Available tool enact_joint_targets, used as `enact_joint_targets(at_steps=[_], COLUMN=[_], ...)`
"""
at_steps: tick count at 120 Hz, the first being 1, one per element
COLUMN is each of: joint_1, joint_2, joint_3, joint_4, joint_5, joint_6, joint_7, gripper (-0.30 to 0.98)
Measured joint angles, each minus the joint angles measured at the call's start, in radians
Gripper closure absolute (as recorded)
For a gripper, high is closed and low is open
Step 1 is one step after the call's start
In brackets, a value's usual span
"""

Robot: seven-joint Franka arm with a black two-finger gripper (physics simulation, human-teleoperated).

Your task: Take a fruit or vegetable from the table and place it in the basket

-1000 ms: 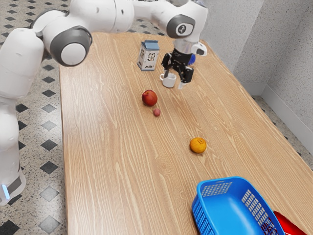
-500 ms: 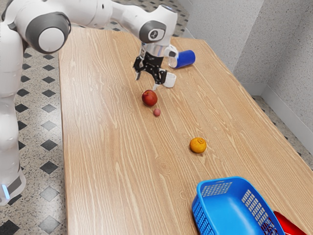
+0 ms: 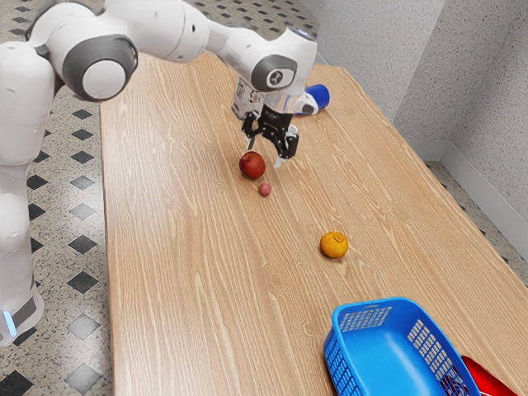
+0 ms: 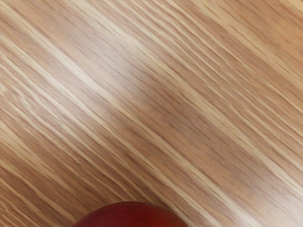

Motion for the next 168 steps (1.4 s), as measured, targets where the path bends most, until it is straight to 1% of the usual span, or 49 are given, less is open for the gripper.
enact_joint_targets(at_steps=[41,63,79,129,136,168], joint_1=[0.012,-0.001,-0.015,-0.016,-0.015,-0.011], joint_2=[0.022,-0.014,-0.039,-0.042,-0.042,-0.042], joint_3=[0.007,0.007,0.007,0.010,0.010,0.011], joint_4=[0.007,0.000,-0.036,-0.089,-0.093,-0.099], joint_5=[-0.016,-0.032,-0.035,-0.037,-0.037,-0.037], joint_6=[0.004,0.002,0.003,0.010,0.010,0.012], joint_7=[-0.002,-0.005,-0.008,-0.015,-0.015,-0.017], gripper=[0.00,0.00,0.00,0.00,0.02,0.19])
